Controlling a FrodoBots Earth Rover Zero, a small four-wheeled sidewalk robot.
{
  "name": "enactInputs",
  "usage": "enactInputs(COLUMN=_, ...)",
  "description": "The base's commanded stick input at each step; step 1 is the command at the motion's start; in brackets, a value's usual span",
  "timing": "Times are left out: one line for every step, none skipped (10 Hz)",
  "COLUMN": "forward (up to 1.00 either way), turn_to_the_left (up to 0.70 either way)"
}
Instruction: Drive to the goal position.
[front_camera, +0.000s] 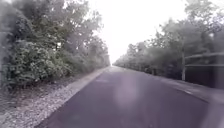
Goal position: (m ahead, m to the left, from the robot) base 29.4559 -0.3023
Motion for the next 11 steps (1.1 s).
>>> enactInputs(forward=1.00, turn_to_the_left=0.00)
enactInputs(forward=1.00, turn_to_the_left=0.00)
enactInputs(forward=1.00, turn_to_the_left=0.00)
enactInputs(forward=1.00, turn_to_the_left=0.00)
enactInputs(forward=1.00, turn_to_the_left=0.00)
enactInputs(forward=1.00, turn_to_the_left=0.00)
enactInputs(forward=1.00, turn_to_the_left=0.00)
enactInputs(forward=1.00, turn_to_the_left=0.00)
enactInputs(forward=1.00, turn_to_the_left=0.00)
enactInputs(forward=1.00, turn_to_the_left=0.00)
enactInputs(forward=1.00, turn_to_the_left=0.00)
